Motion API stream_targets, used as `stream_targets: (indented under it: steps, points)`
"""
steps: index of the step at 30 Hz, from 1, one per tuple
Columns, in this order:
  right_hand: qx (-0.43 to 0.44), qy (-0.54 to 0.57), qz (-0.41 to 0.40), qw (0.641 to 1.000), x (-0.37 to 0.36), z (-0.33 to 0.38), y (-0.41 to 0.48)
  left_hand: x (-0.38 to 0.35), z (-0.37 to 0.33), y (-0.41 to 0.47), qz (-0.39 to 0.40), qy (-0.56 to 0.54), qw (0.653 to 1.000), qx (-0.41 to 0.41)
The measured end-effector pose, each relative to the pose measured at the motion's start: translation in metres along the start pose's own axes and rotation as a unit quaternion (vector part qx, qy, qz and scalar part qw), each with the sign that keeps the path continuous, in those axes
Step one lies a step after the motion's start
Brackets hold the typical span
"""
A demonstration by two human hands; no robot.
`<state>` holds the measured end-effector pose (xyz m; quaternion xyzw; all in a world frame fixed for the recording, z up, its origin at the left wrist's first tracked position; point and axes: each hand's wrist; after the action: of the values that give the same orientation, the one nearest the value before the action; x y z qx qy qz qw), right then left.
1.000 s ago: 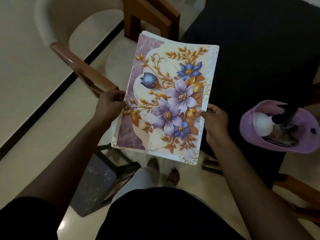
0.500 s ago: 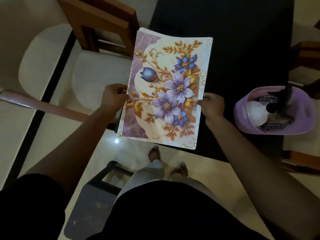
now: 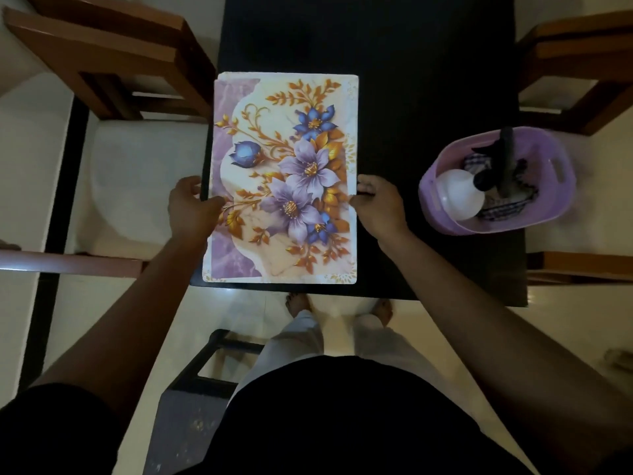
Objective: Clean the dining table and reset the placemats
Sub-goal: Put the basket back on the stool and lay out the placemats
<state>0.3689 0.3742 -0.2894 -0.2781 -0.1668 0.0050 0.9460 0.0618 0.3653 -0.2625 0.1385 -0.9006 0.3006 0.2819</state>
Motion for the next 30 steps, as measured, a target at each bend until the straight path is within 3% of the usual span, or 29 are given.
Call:
stream_targets:
  steps: [4,9,12,15,20,24,30]
  points:
    - [0.017,-0.025,0.117,0.993,0.032,-0.023,-0.052,-0.044,-0.027,-0.053,0.014,-0.047,0.998,-0.045]
    - [-0.080,0.025,0.214,0.973,0.126,-0.093,-0.098,-0.134,-0.061,-0.123,0.137,-0.100,0.984,-0.048]
    - [-0.131,0.041,0.165,0.977,0.201,-0.129,-0.101,-0.186,-0.087,-0.152,0.181,-0.140,0.973,-0.031]
    - [-0.153,0.082,0.064,0.983,0.264,-0.142,-0.089,-0.220,-0.115,-0.167,0.194,-0.165,0.967,-0.023]
    - [-0.092,0.141,-0.059,0.984,0.329,-0.116,-0.051,-0.244,-0.151,-0.176,0.212,-0.201,0.956,0.010]
    - [-0.035,0.161,-0.057,0.985,0.346,-0.083,-0.022,-0.251,-0.161,-0.180,0.197,-0.218,0.955,0.030]
    - [0.028,0.059,0.000,0.998,0.346,-0.058,-0.004,-0.254,-0.169,-0.188,0.160,-0.243,0.956,0.045]
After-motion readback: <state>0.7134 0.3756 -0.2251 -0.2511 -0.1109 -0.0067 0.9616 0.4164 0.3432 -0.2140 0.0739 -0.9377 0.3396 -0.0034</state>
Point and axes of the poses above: each hand's wrist, its own y-axis towards the middle knuckle, its own x-axis out of the back of the hand, z = x × y, and after that the axes turned 5 degrees about z, right-handed
